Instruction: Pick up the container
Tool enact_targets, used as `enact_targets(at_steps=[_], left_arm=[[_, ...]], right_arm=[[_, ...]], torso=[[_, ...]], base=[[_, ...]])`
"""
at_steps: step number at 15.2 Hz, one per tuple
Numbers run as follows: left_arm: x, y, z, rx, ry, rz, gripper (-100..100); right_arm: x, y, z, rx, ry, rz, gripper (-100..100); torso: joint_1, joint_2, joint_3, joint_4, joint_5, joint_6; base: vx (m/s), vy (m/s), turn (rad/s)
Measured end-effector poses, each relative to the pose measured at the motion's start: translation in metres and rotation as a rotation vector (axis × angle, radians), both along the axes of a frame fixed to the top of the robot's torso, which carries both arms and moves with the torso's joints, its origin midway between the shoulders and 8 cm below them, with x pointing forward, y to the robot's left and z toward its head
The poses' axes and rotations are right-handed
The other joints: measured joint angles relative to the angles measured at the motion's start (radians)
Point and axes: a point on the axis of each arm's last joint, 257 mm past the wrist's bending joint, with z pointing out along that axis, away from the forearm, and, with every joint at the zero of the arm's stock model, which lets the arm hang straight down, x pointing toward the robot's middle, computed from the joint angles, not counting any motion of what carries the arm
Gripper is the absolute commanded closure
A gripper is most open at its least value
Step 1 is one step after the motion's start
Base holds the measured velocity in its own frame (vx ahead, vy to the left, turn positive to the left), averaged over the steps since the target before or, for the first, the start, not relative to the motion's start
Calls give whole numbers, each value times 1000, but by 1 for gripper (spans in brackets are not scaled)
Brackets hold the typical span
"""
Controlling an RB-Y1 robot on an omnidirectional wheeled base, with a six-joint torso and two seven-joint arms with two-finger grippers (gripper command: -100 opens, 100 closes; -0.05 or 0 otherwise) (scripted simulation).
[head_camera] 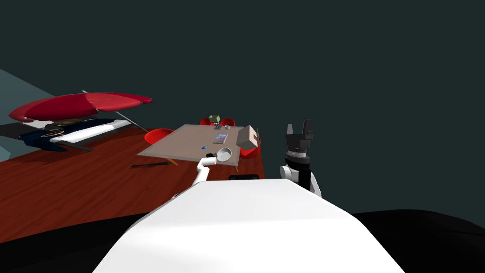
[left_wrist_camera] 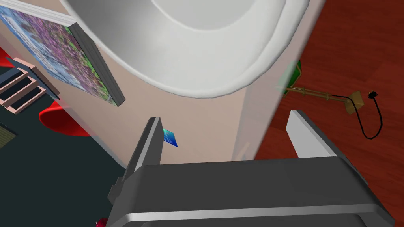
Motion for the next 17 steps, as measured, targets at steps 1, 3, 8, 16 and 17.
enact_targets(at_steps=[1,3,8,16,17], left_arm=[[-3,-4,-5,-9,18,2,-100],[-9,-14,-13,-29,54,5,-100],[-26,-49,-35,-91,148,5,-100],[-43,-68,-58,-122,178,1,-100],[-45,-69,-61,-122,177,1,-100]], right_arm=[[0,0,0,0,0,0,0],[0,0,0,0,0,0,0],[0,0,0,0,0,0,0],[0,0,0,0,0,0,0],[0,0,0,0,0,0,0]], torso=[[0,0,0,0,0,0],[1,1,0,0,0,0],[1,1,0,0,0,0],[5,-2,-1,0,1,0],[5,-2,-1,0,1,0]], base=[[16,-31,9],[15,-30,7],[15,-32,7],[41,5,0],[48,11,1]])
